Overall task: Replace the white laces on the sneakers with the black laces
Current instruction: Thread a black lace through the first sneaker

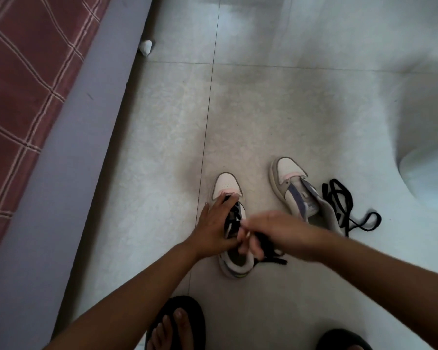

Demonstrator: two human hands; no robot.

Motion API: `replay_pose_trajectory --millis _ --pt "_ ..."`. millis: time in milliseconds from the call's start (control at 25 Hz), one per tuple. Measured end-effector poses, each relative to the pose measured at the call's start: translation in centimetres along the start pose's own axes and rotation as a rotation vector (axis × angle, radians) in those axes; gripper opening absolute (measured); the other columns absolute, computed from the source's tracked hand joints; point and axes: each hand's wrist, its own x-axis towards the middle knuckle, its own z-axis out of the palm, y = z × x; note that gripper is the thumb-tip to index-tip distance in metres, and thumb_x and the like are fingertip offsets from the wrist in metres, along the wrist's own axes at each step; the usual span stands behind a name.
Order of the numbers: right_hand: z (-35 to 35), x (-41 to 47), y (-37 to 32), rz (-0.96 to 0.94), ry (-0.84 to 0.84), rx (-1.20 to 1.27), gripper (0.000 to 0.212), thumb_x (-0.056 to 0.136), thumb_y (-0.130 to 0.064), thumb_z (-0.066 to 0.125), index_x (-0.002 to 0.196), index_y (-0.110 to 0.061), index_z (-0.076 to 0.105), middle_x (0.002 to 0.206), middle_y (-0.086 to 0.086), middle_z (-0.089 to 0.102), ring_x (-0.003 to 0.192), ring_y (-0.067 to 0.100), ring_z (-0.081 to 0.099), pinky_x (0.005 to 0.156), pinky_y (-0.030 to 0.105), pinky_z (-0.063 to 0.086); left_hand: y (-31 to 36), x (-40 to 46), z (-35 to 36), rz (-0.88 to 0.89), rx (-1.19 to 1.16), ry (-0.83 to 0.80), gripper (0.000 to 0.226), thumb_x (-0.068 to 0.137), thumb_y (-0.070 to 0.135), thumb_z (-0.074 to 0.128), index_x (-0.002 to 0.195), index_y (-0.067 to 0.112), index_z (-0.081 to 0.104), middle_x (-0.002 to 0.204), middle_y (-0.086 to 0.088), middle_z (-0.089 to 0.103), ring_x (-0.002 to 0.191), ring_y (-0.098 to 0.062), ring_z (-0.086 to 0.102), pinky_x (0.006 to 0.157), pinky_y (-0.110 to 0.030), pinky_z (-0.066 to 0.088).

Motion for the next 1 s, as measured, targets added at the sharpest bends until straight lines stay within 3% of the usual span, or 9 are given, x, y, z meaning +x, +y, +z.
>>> replay_pose_trajectory --millis 120,200,320,480,520,640,760,880,1000 --pt "-2.9 0.6 -3.9 -0.132 0.041 0.254 0.032 0.099 -0.022 0.039 0.087 -0.007 0.064 0.064 0.008 0.067 0.076 0.022 0.065 0.07 0.025 0.055 1.6 -0.3 -2.2 0.061 -0.269 0.021 0.043 0.086 0.031 0.065 0.127 0.036 0.054 0.133 0.015 0.052 0.123 0.014 0.04 0.103 -0.016 0.035" --pt "-4.3 1.6 -5.9 -0.2 0.099 0.251 0.027 0.098 -0.023 0.042 0.089 -0.009 0.064 0.067 0.004 0.067 0.072 0.018 0.064 0.072 0.029 0.054 3.0 0.2 -3.4 -0.06 -0.448 0.106 0.014 0.093 0.027 0.058 0.102 0.03 0.069 0.104 0.005 0.07 0.094 0.001 0.063 0.088 -0.027 0.05" --pt "-6.6 2.8 -7.7 -0.237 0.256 0.268 0.021 0.096 -0.024 0.049 0.101 -0.011 0.064 0.073 -0.002 0.067 0.075 0.01 0.064 0.077 0.03 0.049 4.7 1.2 -5.1 -0.161 -0.574 0.211 0.015 0.095 0.019 0.053 0.088 0.022 0.065 0.077 -0.011 0.065 0.059 -0.008 0.058 0.064 -0.03 0.051" --pt "-6.9 4.1 -5.4 -0.214 0.803 -0.51 0.035 0.09 -0.018 0.057 0.124 -0.014 0.052 0.11 0.003 0.058 0.104 0.019 0.054 0.087 0.03 0.042 6.5 2.3 -7.9 -0.223 -0.867 0.205 0.019 0.098 0.017 0.047 0.09 0.014 0.063 0.057 0.005 0.056 0.044 -0.011 0.047 0.047 -0.021 0.042" --pt "-6.1 4.2 -4.4 -0.214 0.751 -0.581 0.03 0.09 -0.016 0.056 0.12 -0.014 0.054 0.107 0.003 0.057 0.101 0.019 0.054 0.083 0.027 0.041 6.7 2.6 -8.5 -0.229 -0.916 0.226 0.02 0.099 0.018 0.045 0.091 0.013 0.063 0.058 0.005 0.058 0.043 -0.012 0.046 0.046 -0.022 0.041" --pt "-2.7 4.6 -1.2 -0.073 0.215 -0.574 0.016 0.09 -0.025 0.06 0.105 -0.021 0.06 0.092 -0.009 0.058 0.084 0.006 0.055 0.066 0.01 0.04 7.2 3.6 -9.9 -0.258 -0.934 0.313 0.02 0.1 0.016 0.042 0.101 0.009 0.061 0.063 0.0 0.059 0.04 -0.009 0.04 0.04 -0.02 0.034" --pt "-0.8 5.5 0.7 -0.135 0.288 -0.228 0.01 0.093 -0.019 0.057 0.085 -0.016 0.059 0.081 -0.003 0.061 0.071 0.005 0.056 0.059 0.007 0.043 7.3 3.7 -9.7 -0.375 -0.885 0.45 0.037 0.099 0.015 0.045 0.135 0.012 0.037 0.069 -0.002 0.06 0.039 -0.007 0.04 0.039 -0.02 0.034" --pt "-0.3 6.1 0.6 -0.03 0.361 0.235 0.017 0.098 -0.007 0.043 0.097 -0.01 0.06 0.077 0.005 0.06 0.065 0.012 0.056 0.053 0.012 0.047 6.8 3.6 -9.8 -0.302 -0.878 0.559 0.04 0.098 0.013 0.045 0.137 0.012 0.034 0.069 0.002 0.068 0.05 -0.007 0.058 0.051 -0.021 0.048" --pt "-0.5 6.1 0.4 0.008 0.251 -0.111 0.019 0.093 -0.009 0.048 0.103 -0.011 0.064 0.081 0.004 0.061 0.069 0.01 0.053 0.057 0.012 0.044 6.7 3.9 -10.1 -0.174 -0.736 0.494 0.026 0.098 0.019 0.046 0.123 0.027 0.048 0.083 0.009 0.074 0.082 -0.003 0.068 0.081 -0.026 0.049"
